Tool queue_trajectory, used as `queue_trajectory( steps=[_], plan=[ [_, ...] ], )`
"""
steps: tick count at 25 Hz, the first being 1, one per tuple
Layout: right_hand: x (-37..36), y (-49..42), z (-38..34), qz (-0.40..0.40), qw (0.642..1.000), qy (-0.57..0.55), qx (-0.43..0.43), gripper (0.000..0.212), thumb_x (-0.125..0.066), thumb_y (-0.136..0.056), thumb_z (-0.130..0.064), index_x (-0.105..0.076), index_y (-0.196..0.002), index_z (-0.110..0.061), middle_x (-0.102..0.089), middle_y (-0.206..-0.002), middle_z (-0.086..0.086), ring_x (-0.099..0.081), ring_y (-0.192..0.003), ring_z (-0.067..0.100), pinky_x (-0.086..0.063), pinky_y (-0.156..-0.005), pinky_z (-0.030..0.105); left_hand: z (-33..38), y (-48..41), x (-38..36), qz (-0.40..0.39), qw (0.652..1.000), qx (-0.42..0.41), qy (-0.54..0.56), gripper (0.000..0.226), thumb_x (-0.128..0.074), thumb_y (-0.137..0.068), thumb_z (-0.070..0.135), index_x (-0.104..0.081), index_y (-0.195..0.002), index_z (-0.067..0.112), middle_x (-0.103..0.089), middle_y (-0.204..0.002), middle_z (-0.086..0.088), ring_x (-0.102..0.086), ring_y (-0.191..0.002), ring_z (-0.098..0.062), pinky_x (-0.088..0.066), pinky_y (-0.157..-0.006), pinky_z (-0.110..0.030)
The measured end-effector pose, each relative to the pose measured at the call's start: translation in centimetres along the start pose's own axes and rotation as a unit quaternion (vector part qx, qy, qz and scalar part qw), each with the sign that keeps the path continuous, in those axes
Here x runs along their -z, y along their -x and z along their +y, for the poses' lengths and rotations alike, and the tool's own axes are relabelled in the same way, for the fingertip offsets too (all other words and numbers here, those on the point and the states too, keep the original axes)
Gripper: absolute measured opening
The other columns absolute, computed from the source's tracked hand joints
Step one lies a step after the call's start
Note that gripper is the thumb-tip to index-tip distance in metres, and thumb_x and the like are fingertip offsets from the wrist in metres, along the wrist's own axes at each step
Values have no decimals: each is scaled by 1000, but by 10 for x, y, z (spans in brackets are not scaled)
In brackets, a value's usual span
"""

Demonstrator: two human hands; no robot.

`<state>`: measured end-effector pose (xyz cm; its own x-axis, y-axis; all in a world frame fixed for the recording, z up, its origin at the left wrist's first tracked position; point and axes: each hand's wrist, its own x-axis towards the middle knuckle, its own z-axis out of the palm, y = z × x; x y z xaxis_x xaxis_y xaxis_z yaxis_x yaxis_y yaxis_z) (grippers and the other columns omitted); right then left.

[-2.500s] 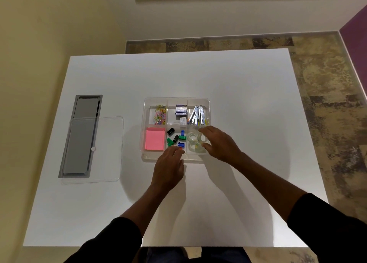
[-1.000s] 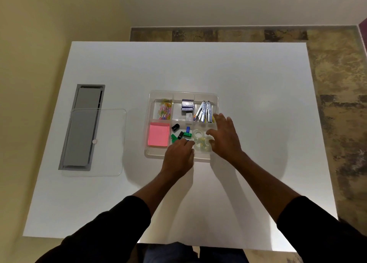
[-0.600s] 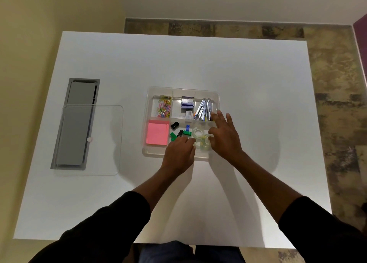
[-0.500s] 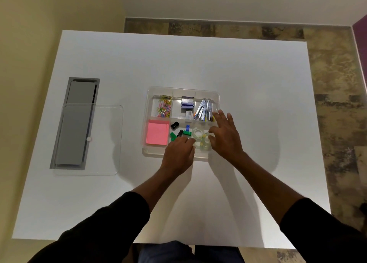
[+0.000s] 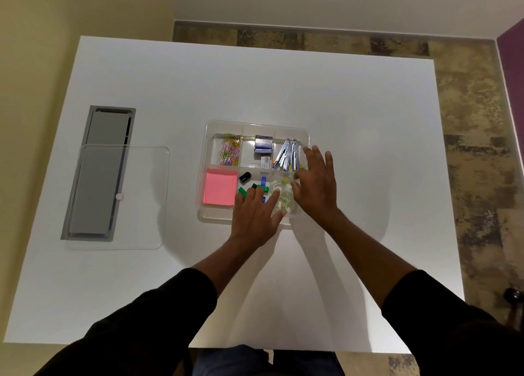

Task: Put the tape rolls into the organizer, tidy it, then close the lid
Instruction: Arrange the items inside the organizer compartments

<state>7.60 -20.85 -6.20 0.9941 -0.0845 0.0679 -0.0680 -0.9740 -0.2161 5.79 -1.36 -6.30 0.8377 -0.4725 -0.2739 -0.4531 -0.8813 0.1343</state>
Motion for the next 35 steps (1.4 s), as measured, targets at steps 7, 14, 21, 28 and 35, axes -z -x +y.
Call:
queue_trajectory(
  steps=[7, 14, 21, 28, 35],
  plan=[
    [-9, -5, -4, -25, 998, 31, -41, 22, -81, -88, -39, -82, -91, -17, -51, -161, 15, -37, -157, 36, -7, -131, 57, 8, -1, -1, -36, 999, 13, -6, 73, -27, -105, 74, -45, -160, 28, -59, -146, -14, -54, -133, -33, -43, -103, -47],
    [-5, -6, -2, -53, 996, 54, -45, 23, -80, -88, -38, -82, -98, -17, -46, -164, 17, -32, -159, 37, -14, -131, 63, 8, -2, -6, -64, 997, 36, 10, 73, -29, -104, 75, -51, -153, 26, -58, -150, -12, -52, -138, -32, -43, -105, -47],
    [-3, -2, -1, -40, 997, 63, -18, 28, -81, -89, -33, -81, -109, -14, -47, -162, 23, -35, -156, 43, -16, -129, 66, 6, 0, -5, -69, 997, 38, 11, 73, -28, -104, 75, -51, -152, 25, -57, -151, -13, -52, -139, -33, -43, -106, -48],
    [-4, 4, -10, -63, 996, -7, 66, 23, -87, -83, -29, -81, -105, -25, -32, -171, 21, -20, -162, 41, -15, -129, 66, 7, 3, -7, -78, 996, 26, 18, 68, -37, -104, 71, -55, -151, 25, -62, -146, -15, -58, -133, -35, -48, -102, -48],
    [-7, 8, -7, -132, 985, 27, 110, 26, -86, -83, -41, -81, -107, -33, -18, -176, 18, -10, -164, 43, -11, -128, 69, 3, 9, -3, -83, 997, 2, 2, 62, -38, -105, 70, -59, -148, 31, -61, -150, -16, -57, -137, -35, -46, -105, -50]
  ],
)
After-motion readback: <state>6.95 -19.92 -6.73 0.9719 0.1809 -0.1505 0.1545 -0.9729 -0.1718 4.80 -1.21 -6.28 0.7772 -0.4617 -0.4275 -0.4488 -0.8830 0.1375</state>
